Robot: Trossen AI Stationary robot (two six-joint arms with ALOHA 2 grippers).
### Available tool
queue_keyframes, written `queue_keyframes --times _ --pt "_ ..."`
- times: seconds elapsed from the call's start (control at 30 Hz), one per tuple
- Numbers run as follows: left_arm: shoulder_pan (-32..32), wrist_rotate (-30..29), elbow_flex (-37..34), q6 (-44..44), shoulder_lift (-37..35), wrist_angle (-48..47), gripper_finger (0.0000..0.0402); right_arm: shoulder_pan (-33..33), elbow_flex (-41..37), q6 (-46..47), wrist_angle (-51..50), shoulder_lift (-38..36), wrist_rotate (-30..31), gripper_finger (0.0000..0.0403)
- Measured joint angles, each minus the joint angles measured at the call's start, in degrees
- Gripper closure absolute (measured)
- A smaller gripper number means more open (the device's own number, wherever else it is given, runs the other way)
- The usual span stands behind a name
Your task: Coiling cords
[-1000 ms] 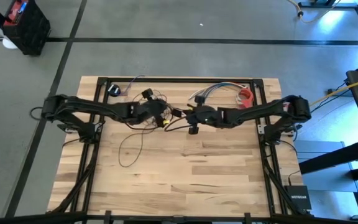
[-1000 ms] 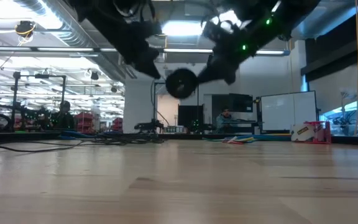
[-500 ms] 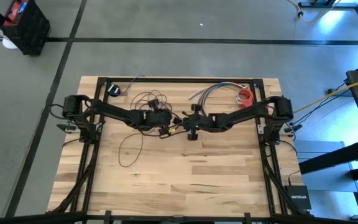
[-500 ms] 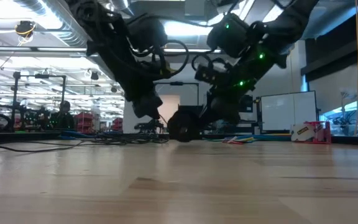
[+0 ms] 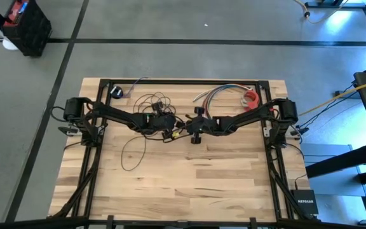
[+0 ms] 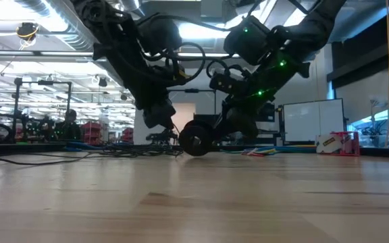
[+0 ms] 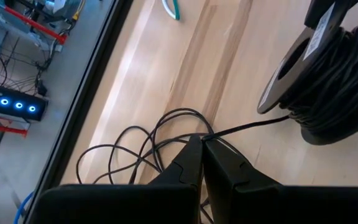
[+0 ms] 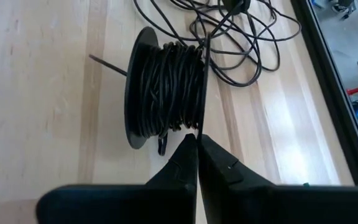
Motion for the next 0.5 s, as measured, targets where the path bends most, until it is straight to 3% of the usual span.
queue_keyframes --times 0.5 --pt "0.0 0.0 0.0 0.2 0.0 -0.1 0.0398 0.0 0.0 -0.6 0.3 0.0 0.0 0.0397"
